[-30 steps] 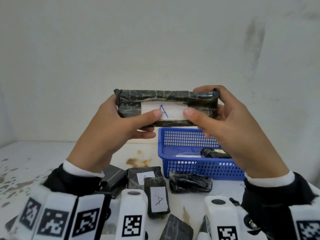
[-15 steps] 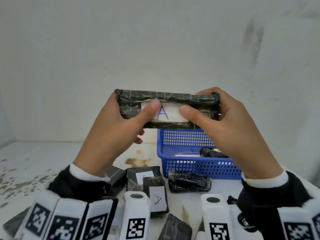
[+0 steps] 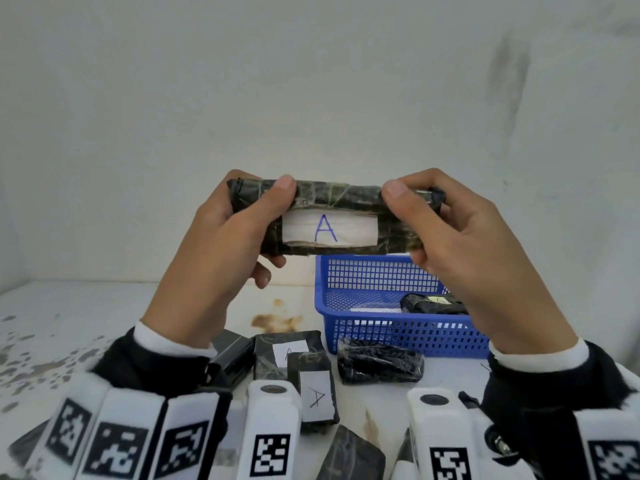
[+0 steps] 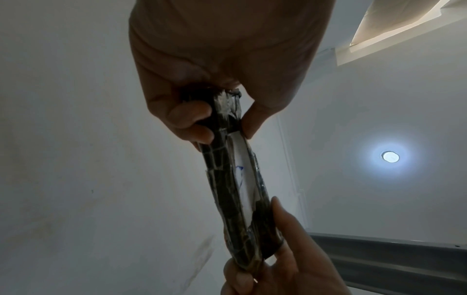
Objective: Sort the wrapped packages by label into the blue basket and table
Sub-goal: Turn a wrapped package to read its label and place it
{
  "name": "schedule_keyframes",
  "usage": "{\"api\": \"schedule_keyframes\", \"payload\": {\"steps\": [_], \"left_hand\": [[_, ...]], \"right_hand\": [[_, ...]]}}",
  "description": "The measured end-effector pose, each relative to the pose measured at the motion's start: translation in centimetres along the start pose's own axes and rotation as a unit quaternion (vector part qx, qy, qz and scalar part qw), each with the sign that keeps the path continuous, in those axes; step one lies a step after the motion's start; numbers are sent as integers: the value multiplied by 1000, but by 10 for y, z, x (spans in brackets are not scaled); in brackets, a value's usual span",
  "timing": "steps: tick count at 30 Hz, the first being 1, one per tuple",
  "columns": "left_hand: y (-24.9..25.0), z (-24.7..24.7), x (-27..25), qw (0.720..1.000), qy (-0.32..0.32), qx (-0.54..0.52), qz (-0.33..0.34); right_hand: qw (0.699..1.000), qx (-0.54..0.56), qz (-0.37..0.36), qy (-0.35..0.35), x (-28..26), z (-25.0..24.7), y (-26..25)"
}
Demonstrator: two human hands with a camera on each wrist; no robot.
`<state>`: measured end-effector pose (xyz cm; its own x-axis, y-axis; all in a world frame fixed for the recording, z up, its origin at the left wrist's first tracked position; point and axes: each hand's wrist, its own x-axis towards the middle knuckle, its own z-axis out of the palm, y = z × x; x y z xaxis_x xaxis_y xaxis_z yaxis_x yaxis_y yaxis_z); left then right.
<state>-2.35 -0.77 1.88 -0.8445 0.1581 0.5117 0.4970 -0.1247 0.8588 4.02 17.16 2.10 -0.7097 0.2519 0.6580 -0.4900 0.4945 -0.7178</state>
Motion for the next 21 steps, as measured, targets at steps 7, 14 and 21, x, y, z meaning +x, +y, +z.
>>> {"api": "schedule_keyframes", "payload": {"steps": [7,14,21], "left_hand": [[-3,0,2,1000,6,2,4],[-6,1,3,1000,25,15,-2],[-10,11,-2,998,-20,52,-33]], "right_hand": [[1000,-13,-12,4,0,0,2],[999,15,-8,-32,1,-8,5],[999,28,23,17,12,-30,22]]}}
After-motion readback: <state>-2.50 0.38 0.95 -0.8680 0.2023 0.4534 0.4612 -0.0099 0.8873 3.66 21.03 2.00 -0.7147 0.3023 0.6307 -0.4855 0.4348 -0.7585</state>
